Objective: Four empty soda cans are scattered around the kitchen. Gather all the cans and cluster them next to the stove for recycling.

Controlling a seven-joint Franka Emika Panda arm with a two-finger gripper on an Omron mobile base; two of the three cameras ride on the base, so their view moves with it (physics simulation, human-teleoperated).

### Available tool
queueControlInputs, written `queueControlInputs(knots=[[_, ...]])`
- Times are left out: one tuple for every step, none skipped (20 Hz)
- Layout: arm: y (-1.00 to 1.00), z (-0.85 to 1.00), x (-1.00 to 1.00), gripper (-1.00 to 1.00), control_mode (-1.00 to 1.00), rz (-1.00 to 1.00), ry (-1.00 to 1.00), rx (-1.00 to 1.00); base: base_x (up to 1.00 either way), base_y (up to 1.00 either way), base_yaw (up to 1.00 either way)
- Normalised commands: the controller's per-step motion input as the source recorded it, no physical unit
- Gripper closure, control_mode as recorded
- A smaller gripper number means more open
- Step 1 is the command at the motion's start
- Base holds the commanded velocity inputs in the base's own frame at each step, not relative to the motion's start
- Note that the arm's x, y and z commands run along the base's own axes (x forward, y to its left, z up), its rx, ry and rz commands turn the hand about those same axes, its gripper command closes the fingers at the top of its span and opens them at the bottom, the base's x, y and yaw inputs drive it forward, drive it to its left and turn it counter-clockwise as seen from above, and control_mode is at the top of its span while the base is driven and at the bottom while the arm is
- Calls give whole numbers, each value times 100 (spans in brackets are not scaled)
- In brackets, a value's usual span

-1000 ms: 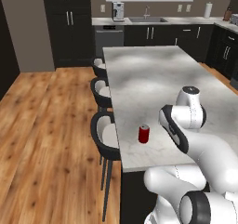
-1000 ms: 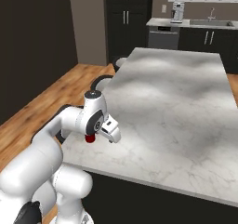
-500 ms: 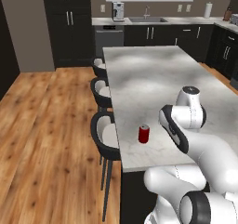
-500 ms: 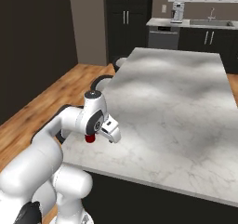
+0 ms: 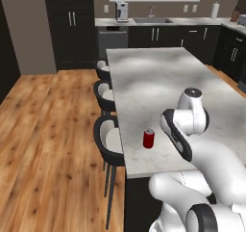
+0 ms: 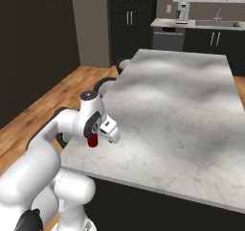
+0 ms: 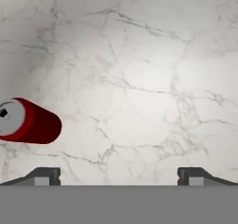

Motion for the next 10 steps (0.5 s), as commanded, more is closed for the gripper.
queueControlInputs(knots=[[39, 20, 9, -100, -100, 12, -3, 0, 0, 0, 0], [43, 18, 9, -100, -100, 14, 0, 0, 0, 0, 0], [48, 18, 12, -100, -100, 14, 0, 0, 0, 0, 0], [50, 15, 12, -100, -100, 14, 0, 0, 0, 0, 0], [47, 14, 16, -100, -100, 14, 0, 0, 0, 0, 0], [44, 12, 19, -100, -100, 13, 1, 0, 0, 0, 0], [41, 11, 22, -100, -100, 15, 0, 0, 0, 0, 0], [41, 9, 22, -100, -100, 19, 2, 0, 0, 0, 0], [40, 6, 24, -100, -100, 19, 4, 0, 0, 0, 0], [38, 3, 29, -100, -100, 19, 3, 0, 0, 0, 0]])
